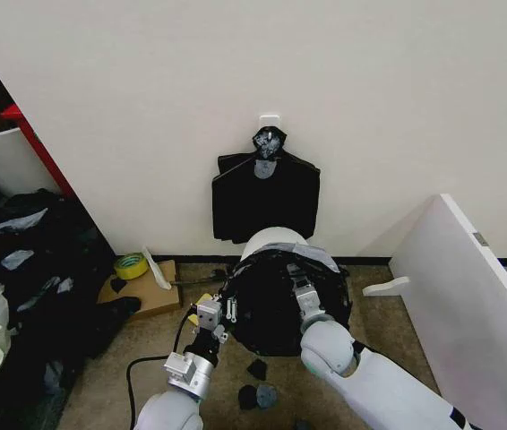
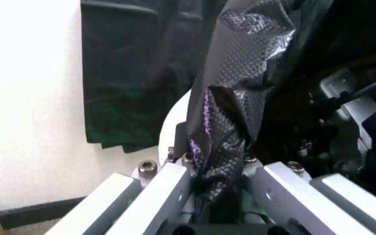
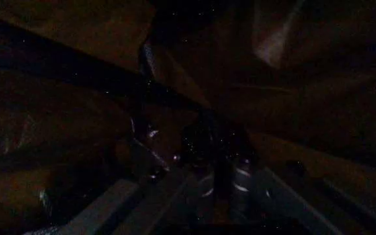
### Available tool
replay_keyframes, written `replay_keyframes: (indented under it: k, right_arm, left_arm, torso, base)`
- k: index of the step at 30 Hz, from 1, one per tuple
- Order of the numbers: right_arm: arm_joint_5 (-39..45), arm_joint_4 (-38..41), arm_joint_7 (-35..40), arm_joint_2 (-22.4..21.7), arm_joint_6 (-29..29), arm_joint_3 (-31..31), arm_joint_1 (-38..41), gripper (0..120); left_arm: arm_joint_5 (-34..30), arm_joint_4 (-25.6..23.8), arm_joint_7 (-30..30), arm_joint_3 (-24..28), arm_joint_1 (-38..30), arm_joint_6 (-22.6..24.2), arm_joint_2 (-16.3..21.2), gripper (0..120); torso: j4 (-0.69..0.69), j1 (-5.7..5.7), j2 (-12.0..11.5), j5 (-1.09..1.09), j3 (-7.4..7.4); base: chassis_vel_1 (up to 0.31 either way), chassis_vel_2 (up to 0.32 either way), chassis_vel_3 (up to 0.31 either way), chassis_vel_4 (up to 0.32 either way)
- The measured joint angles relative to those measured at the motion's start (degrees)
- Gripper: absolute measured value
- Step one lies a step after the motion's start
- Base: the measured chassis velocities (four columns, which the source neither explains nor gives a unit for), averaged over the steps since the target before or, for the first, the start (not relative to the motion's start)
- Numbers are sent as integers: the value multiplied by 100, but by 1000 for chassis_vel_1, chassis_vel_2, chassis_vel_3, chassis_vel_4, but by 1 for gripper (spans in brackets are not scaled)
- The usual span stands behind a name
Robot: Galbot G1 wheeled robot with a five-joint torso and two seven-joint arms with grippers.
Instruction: Place the garbage bag over the trash bin.
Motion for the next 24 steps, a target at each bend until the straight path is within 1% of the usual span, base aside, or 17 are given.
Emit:
replay_keyframes:
  k: [3,5,8,9,10,11,12,13,15,16,17,18,19,20,24]
  right_arm:
    - [-42,32,-61,-12,151,-2,-48,0]
    - [-120,115,-230,-62,531,-29,-130,1]
    - [-385,267,-612,-236,1223,-63,-297,13]
    - [-546,308,-779,-316,1547,-59,-377,16]
    - [-546,308,-779,-316,1547,-59,-377,16]
    - [-654,333,-913,-367,1802,-43,-429,19]
    - [-878,363,-1190,-468,2291,22,-543,24]
    - [-1076,385,-1465,-544,2699,107,-645,29]
    - [-1480,419,-2127,-673,3501,336,-857,37]
    - [-1666,472,-2407,-735,3845,442,-961,43]
    - [-1796,540,-2567,-779,4072,515,-1047,46]
    - [-1796,540,-2567,-779,4072,515,-1047,46]
    - [-1957,654,-2715,-834,4349,597,-1165,50]
    - [-2062,741,-2780,-860,4493,646,-1247,54]
    - [-2348,1058,-2812,-834,4736,830,-1486,69]
  left_arm:
    - [5,0,1,-10,10,-4,13,0]
    - [-19,15,-5,-52,-18,-9,44,0]
    - [-134,47,-48,-111,-157,0,61,0]
    - [-190,47,-58,-130,-220,20,71,0]
    - [-190,47,-58,-130,-220,20,71,0]
    - [-238,47,-70,-134,-257,38,74,0]
    - [-326,39,-69,-140,-314,77,87,0]
    - [-420,34,-70,-144,-363,118,105,0]
    - [-626,23,-121,-172,-454,247,153,0]
    - [-727,13,-161,-190,-491,339,178,0]
    - [-813,2,-195,-199,-517,421,196,0]
    - [-813,2,-195,-199,-517,421,196,0]
    - [-924,-17,-233,-208,-542,525,224,0]
    - [-1039,-37,-265,-214,-563,626,246,0]
    - [-1539,-164,-375,-243,-621,985,302,0]
  torso:
    - [0,0,0,-1,0]
    - [1,0,0,1,0]
    - [0,0,0,-2,0]
    - [0,0,0,2,0]
    - [0,0,0,2,0]
    - [-1,0,0,2,0]
    - [2,0,0,0,0]
    - [-2,0,0,-2,0]
    - [-2,0,0,1,0]
    - [-1,0,0,1,0]
    - [-1,0,0,0,0]
    - [-1,0,0,0,0]
    - [0,0,0,-2,0]
    - [-1,0,0,-1,0]
    - [0,0,0,0,0]
  base:
    - [0,0,0,0]
    - [0,0,0,0]
    - [0,0,0,0]
    - [0,0,0,0]
    - [0,0,0,0]
    - [0,0,0,0]
    - [0,0,0,0]
    - [0,0,0,0]
    - [0,0,0,0]
    - [0,0,0,0]
    - [0,0,0,0]
    - [0,0,0,0]
    - [0,0,0,0]
    - [0,0,0,0]
    - [0,0,0,0]
